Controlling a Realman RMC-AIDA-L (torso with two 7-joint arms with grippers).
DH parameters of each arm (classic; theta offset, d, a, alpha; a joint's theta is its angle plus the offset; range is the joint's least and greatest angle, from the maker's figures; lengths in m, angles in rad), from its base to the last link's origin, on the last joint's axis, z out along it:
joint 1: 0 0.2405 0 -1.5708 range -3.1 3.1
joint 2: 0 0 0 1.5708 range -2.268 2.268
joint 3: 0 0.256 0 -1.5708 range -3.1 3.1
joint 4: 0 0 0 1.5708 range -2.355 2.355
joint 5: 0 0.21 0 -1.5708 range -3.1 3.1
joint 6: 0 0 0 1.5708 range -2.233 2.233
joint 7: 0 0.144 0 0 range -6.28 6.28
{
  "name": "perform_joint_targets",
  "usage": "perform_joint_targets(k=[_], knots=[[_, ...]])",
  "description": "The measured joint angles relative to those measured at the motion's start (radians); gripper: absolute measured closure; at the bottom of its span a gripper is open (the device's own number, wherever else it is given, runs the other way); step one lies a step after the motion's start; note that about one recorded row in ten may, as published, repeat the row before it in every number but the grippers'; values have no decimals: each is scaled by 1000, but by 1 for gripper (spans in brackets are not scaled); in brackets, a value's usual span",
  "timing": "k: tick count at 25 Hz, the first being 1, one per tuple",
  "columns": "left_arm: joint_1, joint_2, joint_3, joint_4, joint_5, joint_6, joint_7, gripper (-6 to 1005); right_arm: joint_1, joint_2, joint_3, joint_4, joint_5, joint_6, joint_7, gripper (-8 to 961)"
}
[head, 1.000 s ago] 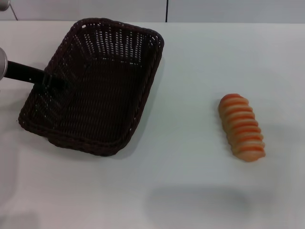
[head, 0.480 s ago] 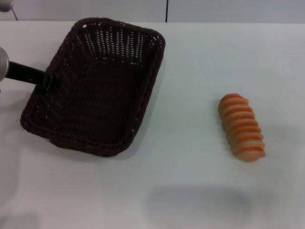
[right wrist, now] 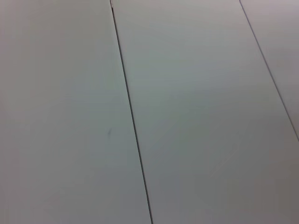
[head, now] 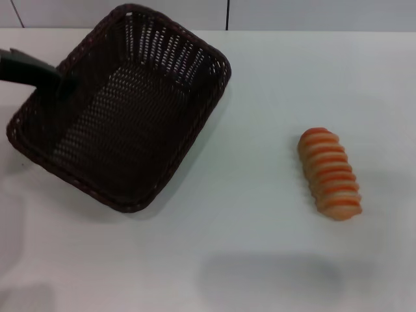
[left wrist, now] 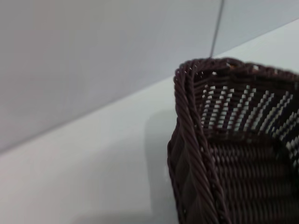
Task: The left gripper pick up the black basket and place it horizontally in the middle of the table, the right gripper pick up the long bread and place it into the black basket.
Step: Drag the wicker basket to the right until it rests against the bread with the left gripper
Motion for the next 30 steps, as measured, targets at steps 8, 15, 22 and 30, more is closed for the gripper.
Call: perform_joint_targets(k=[8,15,22,30], knots=[[-44,15,-65,-64,-125,-126,205,809,-4,0,2,-4,0,-1,0,176],[-123,52,-141,-65,-265,-336,353,820,-10,0,6,-8,0,-1,0,175],[-193,87,-137,-19,-328,-477,454,820,-18,0,3,-8,2,-4,0,174],[-277,84,-105,148,-329,-563,555,820,-28,2,0,-8,2,-12,0,176]])
